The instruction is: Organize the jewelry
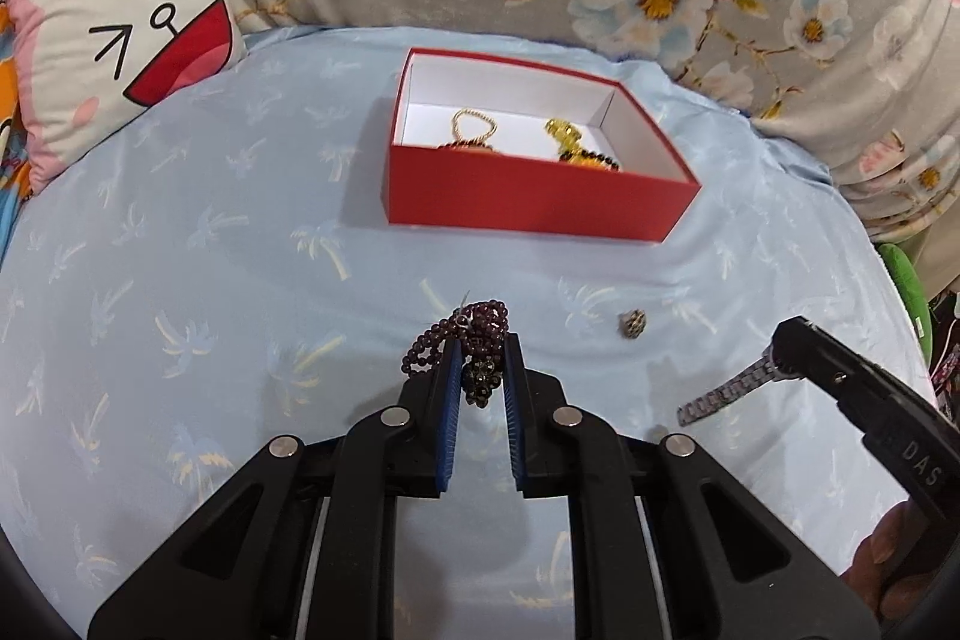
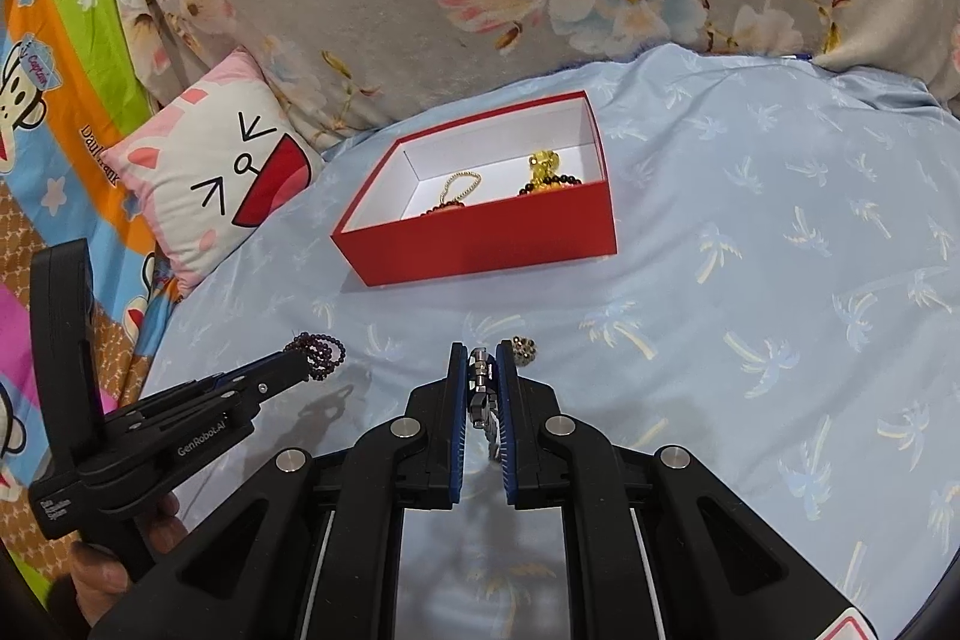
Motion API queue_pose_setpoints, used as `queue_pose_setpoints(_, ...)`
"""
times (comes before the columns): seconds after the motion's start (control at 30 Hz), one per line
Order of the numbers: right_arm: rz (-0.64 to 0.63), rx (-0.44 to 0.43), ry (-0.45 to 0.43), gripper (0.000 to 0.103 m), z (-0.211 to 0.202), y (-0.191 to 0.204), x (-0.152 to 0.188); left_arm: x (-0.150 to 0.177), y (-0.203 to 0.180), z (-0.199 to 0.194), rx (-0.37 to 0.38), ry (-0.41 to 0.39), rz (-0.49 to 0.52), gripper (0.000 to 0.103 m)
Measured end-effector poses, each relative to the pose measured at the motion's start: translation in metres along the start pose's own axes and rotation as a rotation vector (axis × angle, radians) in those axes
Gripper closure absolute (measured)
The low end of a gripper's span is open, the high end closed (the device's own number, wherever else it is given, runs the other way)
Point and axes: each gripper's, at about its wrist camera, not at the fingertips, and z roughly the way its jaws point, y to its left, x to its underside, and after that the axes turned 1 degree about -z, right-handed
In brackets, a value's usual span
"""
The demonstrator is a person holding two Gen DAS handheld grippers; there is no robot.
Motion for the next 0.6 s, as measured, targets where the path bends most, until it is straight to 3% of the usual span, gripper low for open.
queue_pose_setpoints(0.6, -0.011, -0.009, -0.091, 0.094, -0.016, -0.007, -0.041, -0.076, 0.017, -0.032, 0.035, -0.112, -0.028, 0.09)
